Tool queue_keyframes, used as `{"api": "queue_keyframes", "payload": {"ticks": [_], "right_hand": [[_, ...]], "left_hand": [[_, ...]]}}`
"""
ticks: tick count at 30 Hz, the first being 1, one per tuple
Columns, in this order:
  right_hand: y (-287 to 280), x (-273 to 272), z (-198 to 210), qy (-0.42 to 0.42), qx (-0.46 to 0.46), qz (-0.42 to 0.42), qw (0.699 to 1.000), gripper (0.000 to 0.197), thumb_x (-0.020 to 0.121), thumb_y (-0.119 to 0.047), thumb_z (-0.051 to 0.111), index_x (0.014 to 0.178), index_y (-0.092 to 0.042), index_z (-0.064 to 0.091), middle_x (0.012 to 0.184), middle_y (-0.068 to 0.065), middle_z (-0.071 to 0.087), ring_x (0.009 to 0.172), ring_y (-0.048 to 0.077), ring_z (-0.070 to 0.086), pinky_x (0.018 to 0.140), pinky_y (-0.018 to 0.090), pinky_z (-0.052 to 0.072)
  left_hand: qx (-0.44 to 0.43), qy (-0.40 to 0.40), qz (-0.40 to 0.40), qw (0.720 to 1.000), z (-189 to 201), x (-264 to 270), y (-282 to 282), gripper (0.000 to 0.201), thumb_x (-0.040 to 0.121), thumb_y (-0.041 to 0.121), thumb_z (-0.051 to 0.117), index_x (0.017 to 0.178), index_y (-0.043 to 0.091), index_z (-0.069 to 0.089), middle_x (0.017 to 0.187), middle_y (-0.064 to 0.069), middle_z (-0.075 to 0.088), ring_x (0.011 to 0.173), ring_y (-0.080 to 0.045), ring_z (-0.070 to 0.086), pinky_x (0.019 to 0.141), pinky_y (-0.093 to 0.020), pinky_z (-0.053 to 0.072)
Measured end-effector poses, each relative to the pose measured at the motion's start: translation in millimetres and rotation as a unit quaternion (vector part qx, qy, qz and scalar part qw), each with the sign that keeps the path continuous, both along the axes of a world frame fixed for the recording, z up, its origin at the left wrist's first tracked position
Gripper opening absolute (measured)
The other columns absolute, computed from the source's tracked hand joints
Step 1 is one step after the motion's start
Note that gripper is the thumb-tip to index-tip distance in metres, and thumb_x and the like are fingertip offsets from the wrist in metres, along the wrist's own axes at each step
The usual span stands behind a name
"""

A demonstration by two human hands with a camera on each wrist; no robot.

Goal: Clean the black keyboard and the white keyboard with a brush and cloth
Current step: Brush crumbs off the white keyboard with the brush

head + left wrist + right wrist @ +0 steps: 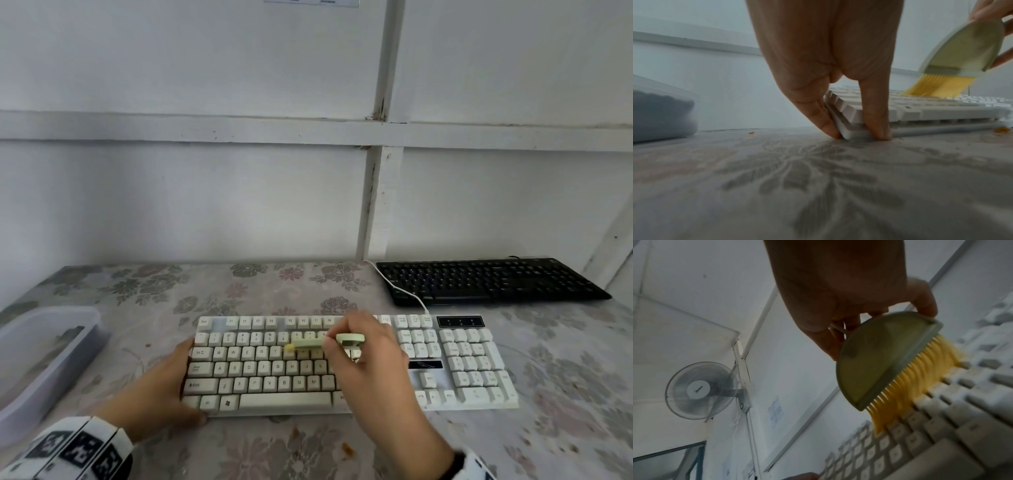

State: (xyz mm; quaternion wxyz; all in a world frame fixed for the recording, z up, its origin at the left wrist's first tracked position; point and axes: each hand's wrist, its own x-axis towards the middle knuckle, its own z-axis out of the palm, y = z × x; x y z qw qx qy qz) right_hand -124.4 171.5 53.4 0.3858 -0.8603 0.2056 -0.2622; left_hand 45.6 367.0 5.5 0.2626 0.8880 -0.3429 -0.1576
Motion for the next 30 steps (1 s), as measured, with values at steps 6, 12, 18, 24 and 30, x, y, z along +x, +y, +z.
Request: {"api": "queue_keyframes", "payload": {"ticks": [6,12,18,24,30], "right_hand": [[14,2,6,-0.006,0.005,0.036,0.999,0.010,0.089,-0.030,0.058,0.081,-0.030,0.053,0.097,-0.017,0.054,0.099,-0.002,0.041,0.102,0.043,0.032],[-2,-1,2,0.021,-0.040,-0.043,0.998,0.008,0.090,-0.028,0.056,0.085,-0.033,0.052,0.097,-0.020,0.055,0.100,0.002,0.042,0.108,0.046,0.023],[-1,-3,-1,-0.051,0.020,0.025,0.998,0.006,0.076,-0.036,0.052,0.082,-0.035,0.051,0.099,-0.021,0.055,0.095,0.000,0.046,0.096,0.045,0.038],[-30,-15,0,-0.057,-0.016,-0.062,0.996,0.027,0.083,-0.014,0.066,0.068,-0.032,0.053,0.081,-0.017,0.057,0.089,0.011,0.048,0.088,0.047,0.043],[-53,-28,3,-0.115,0.121,0.005,0.986,0.018,0.084,-0.008,0.066,0.070,-0.019,0.061,0.070,-0.007,0.063,0.065,0.004,0.055,0.059,0.012,0.040]], "left_hand": [[0.021,-0.004,0.010,1.000,-1,1,0,0.092,0.061,0.016,0.079,0.119,0.043,0.013,0.118,0.018,0.042,0.106,-0.001,0.046,0.076,-0.002,0.035],[0.034,-0.003,0.013,0.999,0,1,0,0.094,0.063,0.018,0.077,0.123,0.042,0.009,0.119,0.019,0.039,0.106,0.001,0.044,0.074,-0.002,0.034],[0.036,-0.009,0.010,0.999,5,-5,-3,0.088,0.066,0.018,0.077,0.112,0.051,0.010,0.107,0.027,0.038,0.093,0.007,0.044,0.070,-0.001,0.035],[0.034,-0.013,0.007,0.999,6,-6,-3,0.087,0.068,0.021,0.076,0.101,0.059,0.006,0.100,0.036,0.030,0.089,0.009,0.042,0.067,0.001,0.033],[0.016,0.006,0.001,1.000,0,1,1,0.088,0.064,0.018,0.078,0.106,0.058,0.012,0.115,0.026,0.037,0.103,0.002,0.045,0.074,-0.002,0.035]]}}
